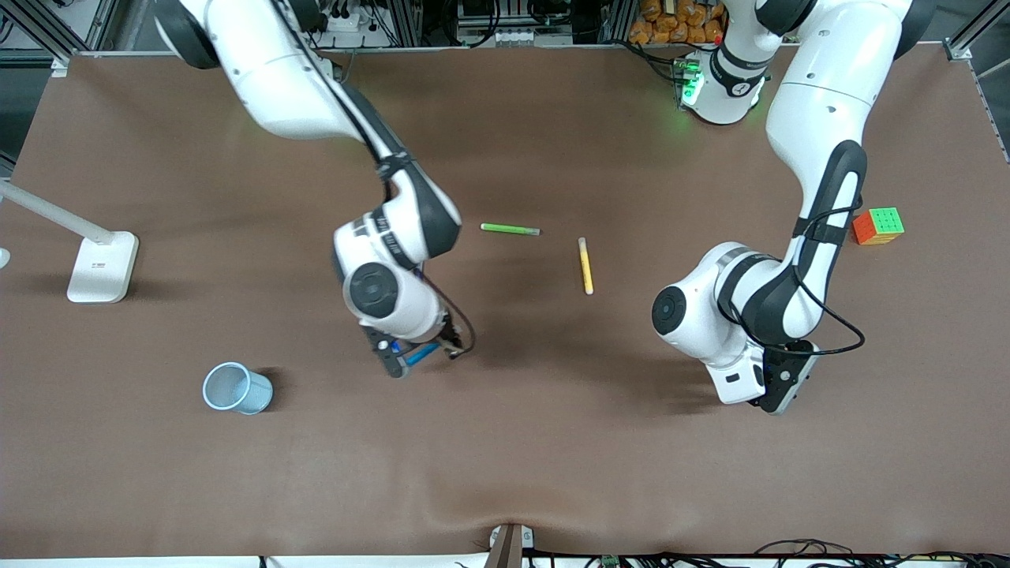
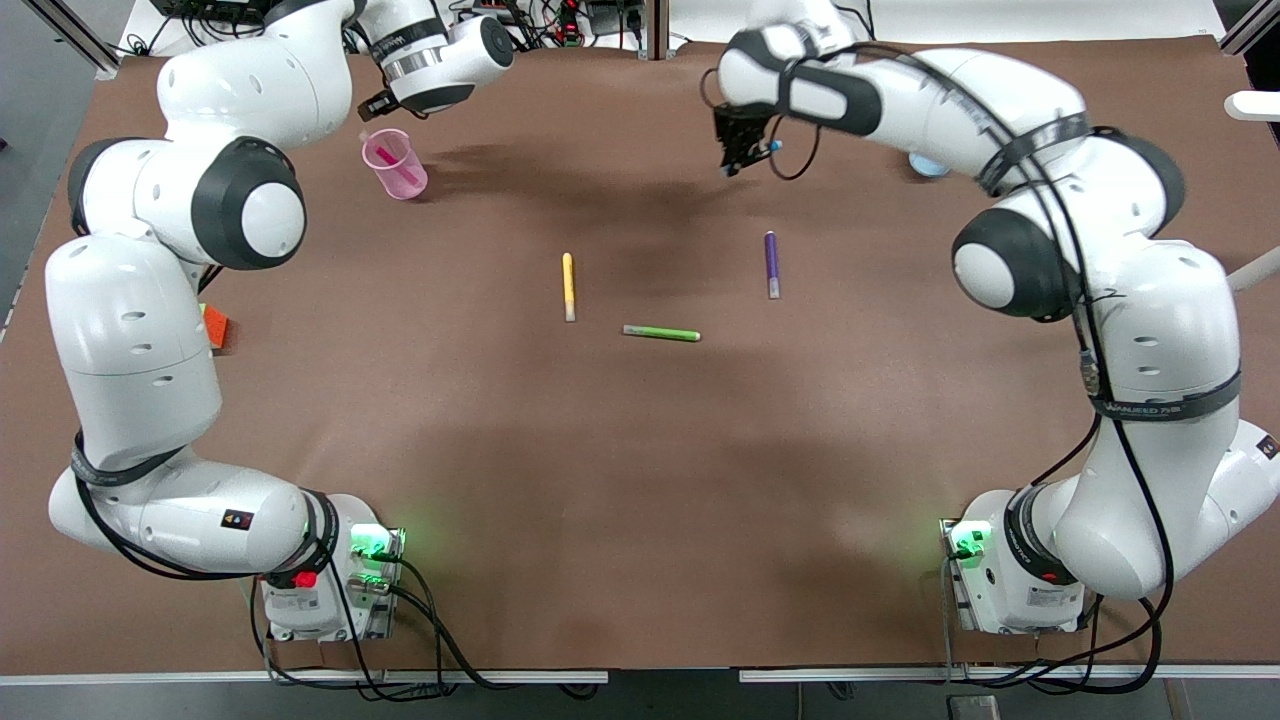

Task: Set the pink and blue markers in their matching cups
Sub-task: 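Grasp the blue marker with the right gripper and lift it, then carry the blue marker over the light blue cup while the left gripper withdraws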

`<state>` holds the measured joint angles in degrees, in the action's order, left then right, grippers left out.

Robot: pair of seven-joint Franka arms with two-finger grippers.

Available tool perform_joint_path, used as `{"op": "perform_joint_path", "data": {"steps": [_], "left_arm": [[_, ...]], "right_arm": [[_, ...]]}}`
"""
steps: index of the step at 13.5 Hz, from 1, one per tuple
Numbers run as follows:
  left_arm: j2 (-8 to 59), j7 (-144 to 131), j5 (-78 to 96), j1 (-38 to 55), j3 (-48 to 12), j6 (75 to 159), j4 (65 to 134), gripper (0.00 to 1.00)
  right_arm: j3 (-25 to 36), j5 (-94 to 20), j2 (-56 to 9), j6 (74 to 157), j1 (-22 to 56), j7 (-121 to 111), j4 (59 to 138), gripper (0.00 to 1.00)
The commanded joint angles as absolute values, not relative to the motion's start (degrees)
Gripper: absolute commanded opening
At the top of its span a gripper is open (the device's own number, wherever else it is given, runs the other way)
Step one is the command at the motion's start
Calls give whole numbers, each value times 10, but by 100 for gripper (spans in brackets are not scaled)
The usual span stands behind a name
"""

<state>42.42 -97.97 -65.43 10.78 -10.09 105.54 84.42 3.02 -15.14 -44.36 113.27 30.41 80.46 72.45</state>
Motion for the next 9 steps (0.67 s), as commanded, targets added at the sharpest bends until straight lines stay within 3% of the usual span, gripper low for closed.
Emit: {"op": "perform_joint_path", "data": {"steps": [1, 6, 9], "left_arm": [[410, -964, -657, 105, -105, 1047, 844, 100], [334, -802, -506, 104, -105, 1048, 838, 100], [286, -706, -410, 85, -111, 1048, 838, 100]], "right_arm": [[18, -214, -406, 1073, 249, 762, 726, 0], [19, -356, -369, 935, 106, 606, 725, 0], [19, -409, -366, 910, 41, 550, 725, 0]]}}
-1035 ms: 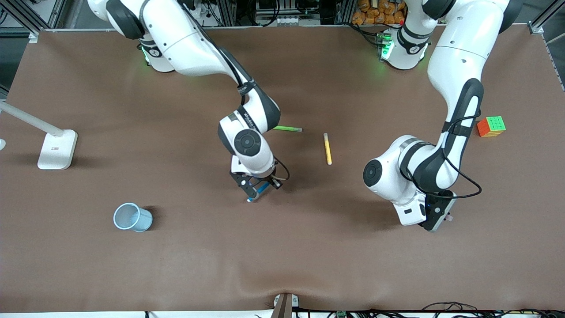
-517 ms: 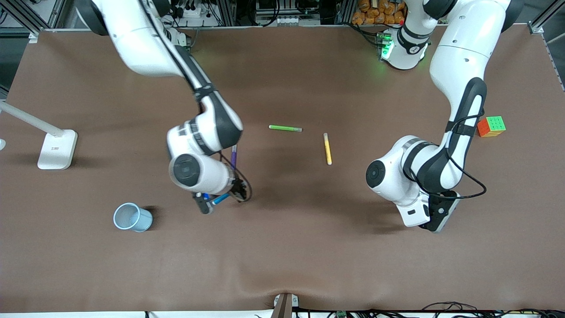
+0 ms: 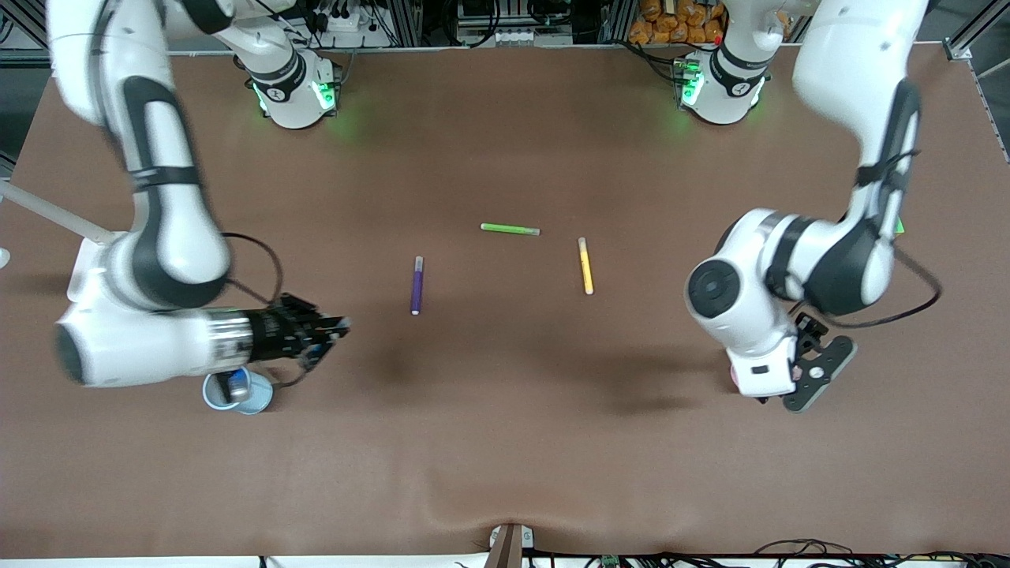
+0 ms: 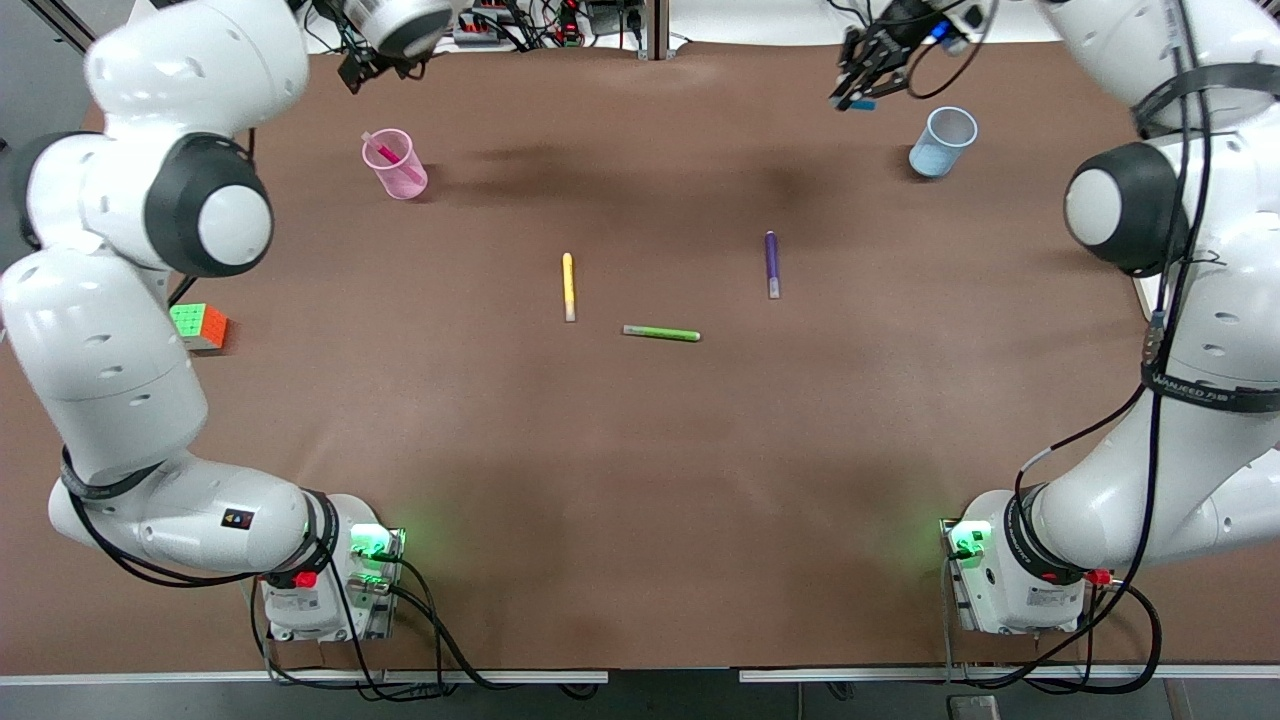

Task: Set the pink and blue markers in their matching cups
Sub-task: 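Carry the blue marker over the light blue cup while the left gripper withdraws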

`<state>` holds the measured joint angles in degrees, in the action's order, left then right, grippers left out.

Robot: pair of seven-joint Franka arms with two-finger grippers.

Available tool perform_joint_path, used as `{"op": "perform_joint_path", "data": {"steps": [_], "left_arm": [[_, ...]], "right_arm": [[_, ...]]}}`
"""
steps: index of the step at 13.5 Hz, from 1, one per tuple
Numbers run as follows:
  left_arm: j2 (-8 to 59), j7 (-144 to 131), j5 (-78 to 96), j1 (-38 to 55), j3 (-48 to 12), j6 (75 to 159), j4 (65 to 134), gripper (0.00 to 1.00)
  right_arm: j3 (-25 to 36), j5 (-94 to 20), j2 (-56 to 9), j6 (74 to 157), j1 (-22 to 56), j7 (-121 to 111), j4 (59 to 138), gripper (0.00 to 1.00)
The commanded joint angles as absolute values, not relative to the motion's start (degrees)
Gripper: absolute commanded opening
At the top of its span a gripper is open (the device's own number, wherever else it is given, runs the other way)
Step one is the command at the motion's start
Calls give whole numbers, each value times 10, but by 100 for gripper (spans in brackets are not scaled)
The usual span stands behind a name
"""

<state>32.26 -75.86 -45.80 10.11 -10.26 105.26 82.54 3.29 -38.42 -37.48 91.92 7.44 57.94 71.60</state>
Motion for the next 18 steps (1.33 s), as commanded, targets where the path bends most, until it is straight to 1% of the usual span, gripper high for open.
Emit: {"op": "perform_joint_path", "data": {"steps": [1, 3, 5, 9, 11, 13, 15, 18], "left_arm": [[270, -674, -379, 84, -110, 1048, 838, 100], [240, -620, -325, 84, -107, 1048, 839, 100], [214, -574, -277, 70, -106, 1047, 840, 100], [160, -467, -182, 55, -105, 1011, 841, 100], [137, -415, -157, 33, -110, 985, 840, 100], [117, -385, -128, 28, -106, 965, 839, 100], [92, -368, -93, 7, -106, 959, 838, 100], [55, -331, -69, -8, -106, 912, 839, 100]], "right_arm": [[20, -409, -366, 901, 25, 524, 725, 0], [21, -411, -369, 875, -22, 449, 725, 0], [22, -419, -372, 873, -47, 406, 729, 0], [23, -418, -392, 875, -65, 352, 731, 0], [23, -421, -412, 878, -86, 321, 731, 0], [23, -428, -432, 881, -91, 299, 731, 0], [23, -437, -439, 880, -103, 298, 734, 0], [23, -444, -448, 880, -105, 297, 734, 0]]}}
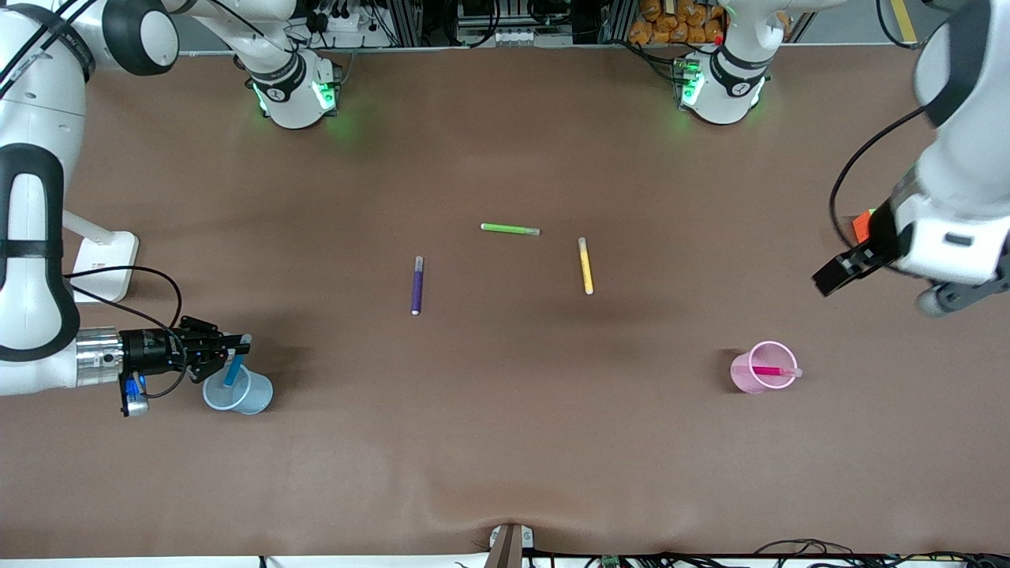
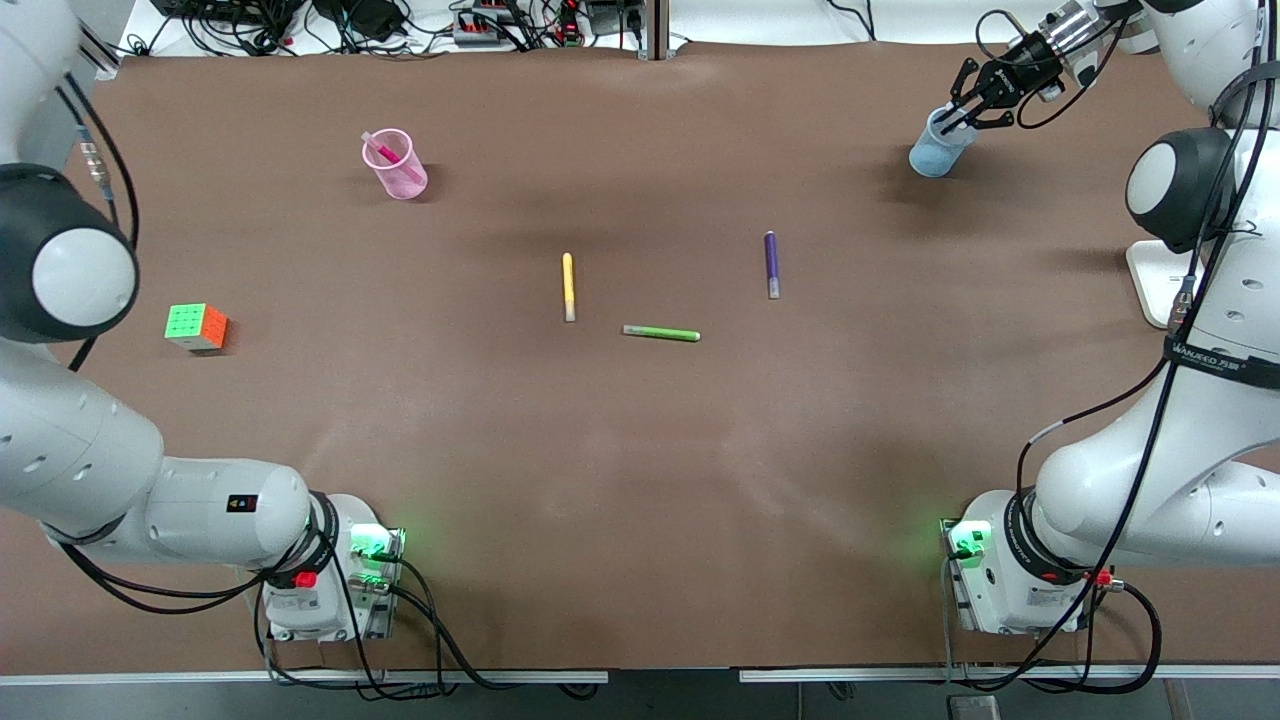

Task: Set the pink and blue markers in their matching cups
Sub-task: 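Carry the blue marker over the light blue cup while the left gripper withdraws, then release the blue marker into the light blue cup with the right gripper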

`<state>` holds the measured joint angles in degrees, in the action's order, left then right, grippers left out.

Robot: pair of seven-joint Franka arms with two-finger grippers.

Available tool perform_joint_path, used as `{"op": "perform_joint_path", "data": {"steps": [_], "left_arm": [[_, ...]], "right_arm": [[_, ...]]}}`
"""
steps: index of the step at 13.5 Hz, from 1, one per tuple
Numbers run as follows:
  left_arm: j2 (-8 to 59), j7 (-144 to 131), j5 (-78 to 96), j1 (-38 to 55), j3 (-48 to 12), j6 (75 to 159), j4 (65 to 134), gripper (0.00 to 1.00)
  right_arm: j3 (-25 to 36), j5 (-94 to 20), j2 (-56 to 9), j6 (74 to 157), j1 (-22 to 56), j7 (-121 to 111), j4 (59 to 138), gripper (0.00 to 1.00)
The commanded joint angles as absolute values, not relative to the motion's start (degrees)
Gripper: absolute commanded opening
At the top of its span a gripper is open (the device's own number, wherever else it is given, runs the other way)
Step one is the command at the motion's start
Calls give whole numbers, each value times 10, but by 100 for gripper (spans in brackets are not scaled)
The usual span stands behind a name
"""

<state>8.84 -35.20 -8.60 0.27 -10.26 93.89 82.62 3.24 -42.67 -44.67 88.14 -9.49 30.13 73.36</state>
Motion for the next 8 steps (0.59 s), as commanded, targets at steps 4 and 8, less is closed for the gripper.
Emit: {"op": "perform_joint_path", "data": {"steps": [4, 8], "left_arm": [[24, -306, -55, -11, -105, 875, 838, 100], [-8, -241, -8, -34, -102, 842, 850, 100]], "right_arm": [[23, -463, -469, 882, -116, 296, 729, 62], [21, -464, -466, 881, -116, 296, 725, 100]]}}
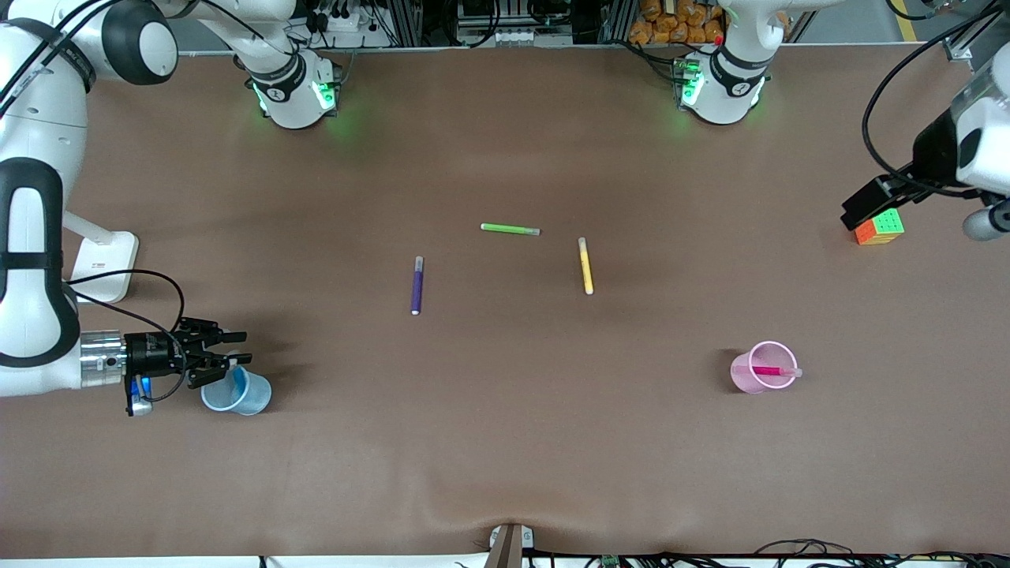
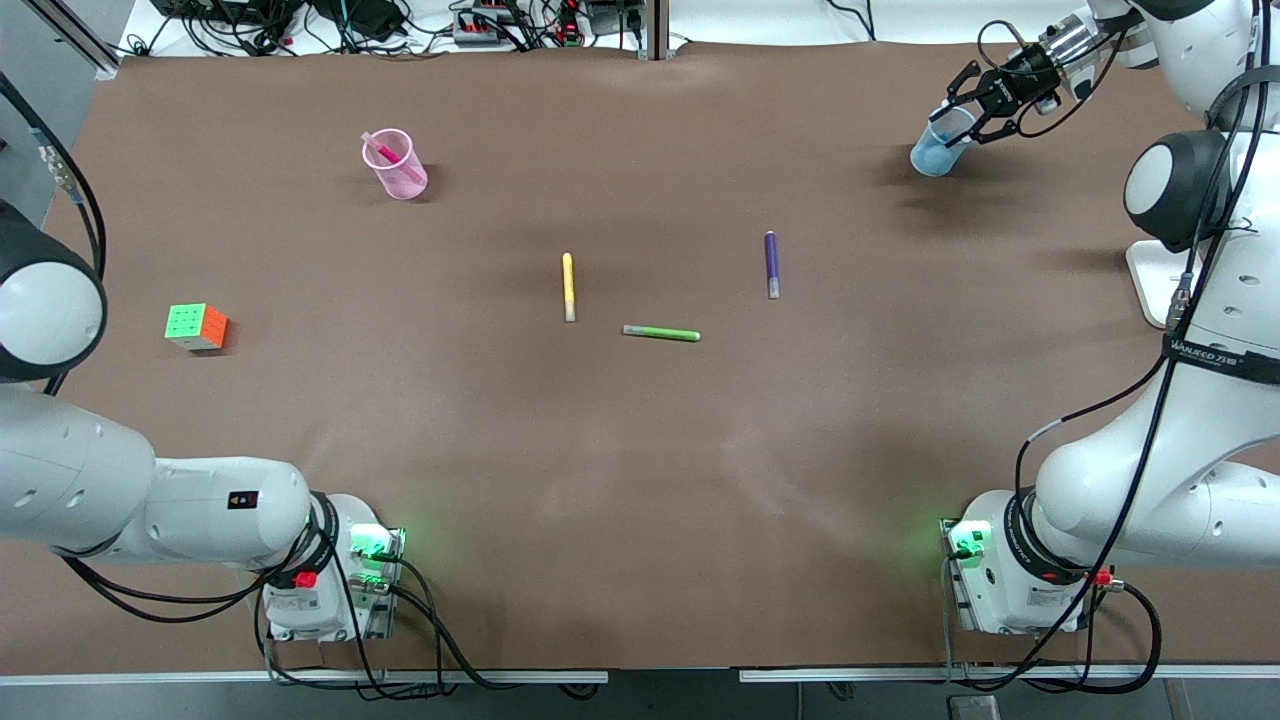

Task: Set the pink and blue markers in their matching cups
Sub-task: 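Release the blue marker into the light blue cup with the right gripper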

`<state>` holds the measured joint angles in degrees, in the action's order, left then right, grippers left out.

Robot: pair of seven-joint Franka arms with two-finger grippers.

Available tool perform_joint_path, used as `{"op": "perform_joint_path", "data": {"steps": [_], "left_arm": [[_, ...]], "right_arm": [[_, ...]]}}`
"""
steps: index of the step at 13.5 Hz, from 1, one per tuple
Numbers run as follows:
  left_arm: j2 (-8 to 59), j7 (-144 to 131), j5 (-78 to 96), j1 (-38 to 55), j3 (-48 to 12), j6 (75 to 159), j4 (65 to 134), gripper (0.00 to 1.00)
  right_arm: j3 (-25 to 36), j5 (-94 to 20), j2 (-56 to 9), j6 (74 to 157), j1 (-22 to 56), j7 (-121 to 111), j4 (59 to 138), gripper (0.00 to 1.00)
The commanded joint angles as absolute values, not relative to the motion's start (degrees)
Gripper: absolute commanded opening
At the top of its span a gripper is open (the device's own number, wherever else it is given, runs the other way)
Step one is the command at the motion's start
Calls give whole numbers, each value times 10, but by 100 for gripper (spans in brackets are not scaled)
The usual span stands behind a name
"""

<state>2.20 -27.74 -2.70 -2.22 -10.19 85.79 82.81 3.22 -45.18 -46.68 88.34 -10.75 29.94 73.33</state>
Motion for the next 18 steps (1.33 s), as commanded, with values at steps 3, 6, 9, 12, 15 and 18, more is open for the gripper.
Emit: {"op": "perform_joint_path", "data": {"steps": [3, 6, 9, 12, 15, 18], "left_arm": [[-34, -172, -7, -29, -71, 838, 876, 100], [-52, -128, -7, -29, -58, 838, 895, 100], [-68, -118, -7, -28, -55, 840, 911, 100], [-82, -118, -7, -27, -55, 840, 932, 100], [-107, -119, -7, -18, -54, 847, 958, 100], [-117, -120, -8, 10, -42, 850, 970, 100]], "right_arm": [[21, -451, -462, 857, -108, 297, 666, 100], [23, -431, -448, 846, -78, 297, 634, 100], [28, -390, -439, 850, -34, 298, 592, 100], [27, -305, -438, 852, -8, 280, 548, 100], [27, -153, -400, 847, 27, 161, 541, 100], [27, -113, -340, 815, 28, 142, 542, 100]]}}
